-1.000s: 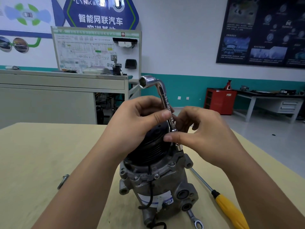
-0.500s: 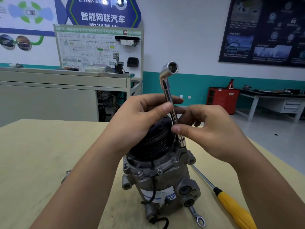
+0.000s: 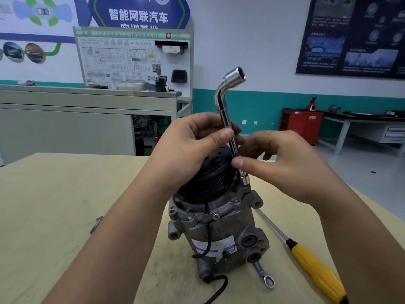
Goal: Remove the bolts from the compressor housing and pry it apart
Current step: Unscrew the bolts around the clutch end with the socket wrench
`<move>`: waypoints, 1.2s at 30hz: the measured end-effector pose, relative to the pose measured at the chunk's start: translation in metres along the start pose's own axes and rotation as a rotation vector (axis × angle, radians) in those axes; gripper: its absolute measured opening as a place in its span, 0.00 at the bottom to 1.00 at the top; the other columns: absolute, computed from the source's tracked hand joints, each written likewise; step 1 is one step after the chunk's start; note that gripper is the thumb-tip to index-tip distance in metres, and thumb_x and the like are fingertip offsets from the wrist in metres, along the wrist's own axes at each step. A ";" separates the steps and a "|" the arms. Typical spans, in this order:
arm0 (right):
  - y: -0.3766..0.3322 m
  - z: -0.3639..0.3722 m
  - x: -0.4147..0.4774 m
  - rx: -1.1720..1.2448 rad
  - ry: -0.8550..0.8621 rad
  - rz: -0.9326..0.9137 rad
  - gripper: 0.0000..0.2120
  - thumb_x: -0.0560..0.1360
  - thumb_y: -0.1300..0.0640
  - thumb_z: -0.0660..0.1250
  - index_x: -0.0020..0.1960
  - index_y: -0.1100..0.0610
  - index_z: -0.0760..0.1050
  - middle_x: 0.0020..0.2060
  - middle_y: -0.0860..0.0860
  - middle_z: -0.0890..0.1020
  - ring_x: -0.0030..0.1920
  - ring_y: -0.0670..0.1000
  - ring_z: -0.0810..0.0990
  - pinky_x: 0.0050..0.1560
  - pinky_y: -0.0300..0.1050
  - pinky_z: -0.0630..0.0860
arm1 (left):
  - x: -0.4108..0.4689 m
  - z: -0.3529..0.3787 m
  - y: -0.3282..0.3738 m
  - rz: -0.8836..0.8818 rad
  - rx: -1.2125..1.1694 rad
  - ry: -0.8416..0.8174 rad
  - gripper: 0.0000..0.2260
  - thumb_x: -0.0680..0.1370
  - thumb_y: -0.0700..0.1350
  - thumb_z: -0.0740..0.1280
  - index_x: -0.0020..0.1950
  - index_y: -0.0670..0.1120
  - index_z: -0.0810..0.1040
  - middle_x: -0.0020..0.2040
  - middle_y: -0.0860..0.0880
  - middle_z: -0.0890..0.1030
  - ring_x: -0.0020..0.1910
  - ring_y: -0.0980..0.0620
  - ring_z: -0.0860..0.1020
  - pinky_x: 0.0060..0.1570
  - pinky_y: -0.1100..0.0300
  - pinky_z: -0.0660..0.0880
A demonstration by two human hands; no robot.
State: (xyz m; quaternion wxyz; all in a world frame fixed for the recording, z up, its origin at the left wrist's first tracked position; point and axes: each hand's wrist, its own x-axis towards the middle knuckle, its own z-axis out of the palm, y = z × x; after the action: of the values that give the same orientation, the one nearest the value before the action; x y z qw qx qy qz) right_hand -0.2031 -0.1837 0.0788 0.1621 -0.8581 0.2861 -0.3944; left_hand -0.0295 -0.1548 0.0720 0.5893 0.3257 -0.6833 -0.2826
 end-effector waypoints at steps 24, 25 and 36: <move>0.001 0.001 0.002 -0.070 -0.043 0.005 0.04 0.74 0.56 0.69 0.40 0.52 0.78 0.35 0.45 0.81 0.38 0.41 0.77 0.36 0.30 0.70 | 0.000 -0.003 0.001 -0.035 -0.024 -0.064 0.09 0.77 0.44 0.62 0.51 0.51 0.81 0.49 0.49 0.85 0.53 0.51 0.83 0.56 0.57 0.77; 0.002 0.001 0.001 -0.065 -0.046 0.007 0.02 0.74 0.57 0.69 0.43 0.55 0.79 0.36 0.46 0.82 0.38 0.42 0.77 0.37 0.32 0.71 | -0.001 -0.002 0.001 -0.032 -0.008 -0.050 0.08 0.77 0.43 0.62 0.50 0.50 0.81 0.47 0.49 0.86 0.52 0.51 0.83 0.54 0.58 0.77; 0.000 -0.004 -0.001 -0.037 -0.040 0.028 0.07 0.67 0.50 0.73 0.42 0.49 0.77 0.36 0.43 0.81 0.39 0.39 0.78 0.37 0.29 0.71 | -0.004 0.001 0.003 -0.008 0.028 0.066 0.02 0.71 0.46 0.69 0.43 0.50 0.82 0.40 0.50 0.86 0.42 0.54 0.84 0.45 0.64 0.78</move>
State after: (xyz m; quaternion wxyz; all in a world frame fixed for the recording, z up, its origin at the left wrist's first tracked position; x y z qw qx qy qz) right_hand -0.2064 -0.1836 0.0809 0.1572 -0.8645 0.3021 -0.3696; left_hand -0.0310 -0.1500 0.0722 0.6057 0.3457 -0.6660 -0.2645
